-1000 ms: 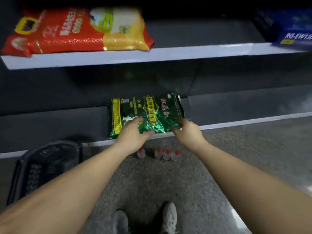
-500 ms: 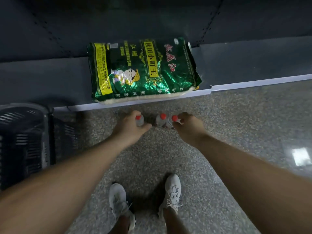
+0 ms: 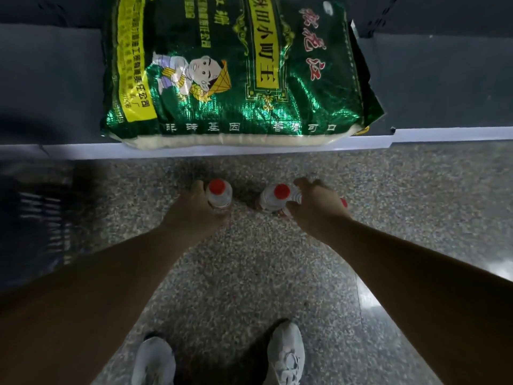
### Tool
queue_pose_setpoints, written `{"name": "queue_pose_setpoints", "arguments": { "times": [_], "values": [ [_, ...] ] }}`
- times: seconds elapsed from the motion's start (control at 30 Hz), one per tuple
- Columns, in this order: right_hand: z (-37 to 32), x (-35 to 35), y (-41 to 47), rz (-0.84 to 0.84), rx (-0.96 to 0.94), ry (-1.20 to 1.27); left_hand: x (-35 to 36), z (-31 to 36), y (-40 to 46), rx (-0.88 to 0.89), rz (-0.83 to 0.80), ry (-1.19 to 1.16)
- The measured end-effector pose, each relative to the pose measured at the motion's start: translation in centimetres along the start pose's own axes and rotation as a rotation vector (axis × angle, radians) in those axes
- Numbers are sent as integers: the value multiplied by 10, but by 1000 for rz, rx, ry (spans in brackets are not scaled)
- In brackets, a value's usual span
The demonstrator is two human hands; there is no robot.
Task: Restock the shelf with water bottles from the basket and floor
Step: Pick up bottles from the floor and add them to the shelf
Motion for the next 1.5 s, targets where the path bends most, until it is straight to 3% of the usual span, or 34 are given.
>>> {"name": "queue_pose_setpoints", "arguments": {
  "times": [0.17,0.4,0.67,0.8,0.9,1.03,1.13,1.33,1.5],
  "values": [
    [-4,27,22,-75,-80,-106,26,-16,45,-14,-1,-230],
    [-3,51,45,-31,-125,-185,53,-34,83,10,123,-477],
    [-23,17,16,81,-220,-123,11,-41,43,67,157,-604],
    [-61,-57,-19,205,-289,-184,-55,-4,-6,167,215,-560],
    [-103,-129,-51,299,-356,-216,-118,53,-53,297,162,-485],
    [-164,-240,-106,428,-413,-223,-218,126,-137,471,183,-400],
    [-206,-332,-162,586,-418,-216,-294,170,-211,538,192,-464],
    [-269,-504,-279,811,-460,33,-427,241,-361,687,235,-639],
    [-316,-619,-371,969,-604,164,-521,297,-460,773,313,-657]
  ]
}}
Point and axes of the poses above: each hand's wrist, its own y-axis towards the middle knuckle, its own x-axis out of the palm, z = x × y, the point moved 8 cm from there along y, towards the middle knuckle, and after that the axes turned 7 degrees about -x, right-handed, at the moved point
